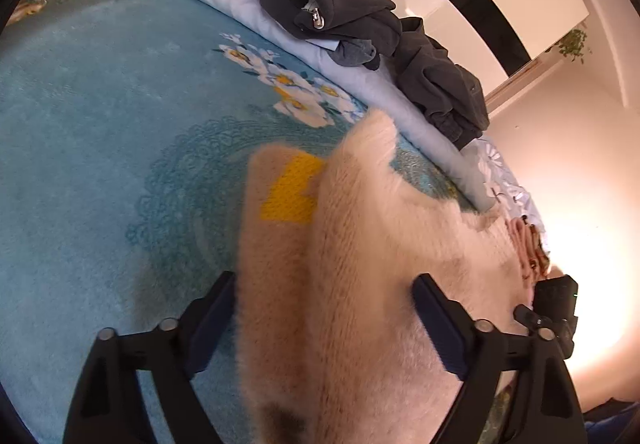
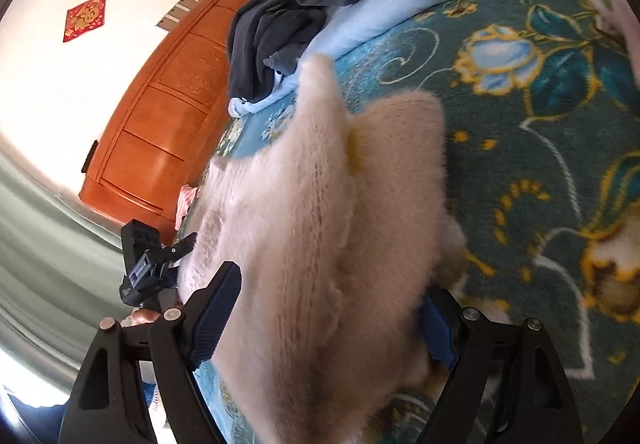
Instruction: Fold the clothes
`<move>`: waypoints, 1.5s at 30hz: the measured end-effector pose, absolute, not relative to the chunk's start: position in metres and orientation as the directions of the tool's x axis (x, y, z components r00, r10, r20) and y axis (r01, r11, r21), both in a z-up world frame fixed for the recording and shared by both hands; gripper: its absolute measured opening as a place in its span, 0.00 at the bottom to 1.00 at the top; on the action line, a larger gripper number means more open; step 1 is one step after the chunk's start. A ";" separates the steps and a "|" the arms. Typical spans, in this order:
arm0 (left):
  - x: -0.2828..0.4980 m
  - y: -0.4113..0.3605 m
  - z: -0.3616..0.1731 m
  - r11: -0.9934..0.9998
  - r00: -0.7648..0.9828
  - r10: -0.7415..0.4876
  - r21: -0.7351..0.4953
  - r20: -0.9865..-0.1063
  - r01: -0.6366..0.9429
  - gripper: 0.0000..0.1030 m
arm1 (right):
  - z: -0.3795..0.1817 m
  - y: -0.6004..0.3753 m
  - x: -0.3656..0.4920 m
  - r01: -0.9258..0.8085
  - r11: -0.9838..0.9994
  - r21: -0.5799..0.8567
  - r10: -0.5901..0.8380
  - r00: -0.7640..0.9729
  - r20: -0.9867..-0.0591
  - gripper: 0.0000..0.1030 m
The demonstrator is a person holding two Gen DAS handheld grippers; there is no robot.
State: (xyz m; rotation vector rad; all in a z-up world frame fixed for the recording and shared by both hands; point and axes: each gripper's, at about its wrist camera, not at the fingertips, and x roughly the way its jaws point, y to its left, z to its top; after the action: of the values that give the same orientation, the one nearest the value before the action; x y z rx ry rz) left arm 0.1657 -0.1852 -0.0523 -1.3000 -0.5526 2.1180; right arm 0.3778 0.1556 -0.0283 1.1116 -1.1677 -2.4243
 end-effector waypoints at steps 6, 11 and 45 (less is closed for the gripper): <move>0.163 -0.180 -0.053 -0.759 -0.371 0.648 -0.604 -0.665 -0.243 0.73 | -0.034 0.161 0.362 -0.106 -0.598 0.794 -0.522 -0.700 -0.487 0.71; 0.173 -0.182 -0.043 -0.791 -0.406 0.606 -0.573 -0.684 -0.215 0.51 | -0.033 0.162 0.363 -0.138 -0.588 0.797 -0.512 -0.699 -0.499 0.52; 0.198 0.198 0.125 -0.572 -0.278 0.818 -0.657 -0.504 -0.491 0.36 | 0.168 0.403 0.556 -0.097 -0.682 0.725 -0.207 -0.925 -0.319 0.43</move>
State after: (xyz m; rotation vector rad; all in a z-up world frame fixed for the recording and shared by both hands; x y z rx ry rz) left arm 0.1977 0.1981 0.1246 -1.0726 -0.4772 1.9442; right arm 0.5559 0.4029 0.1677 0.5896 -1.2250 -2.7644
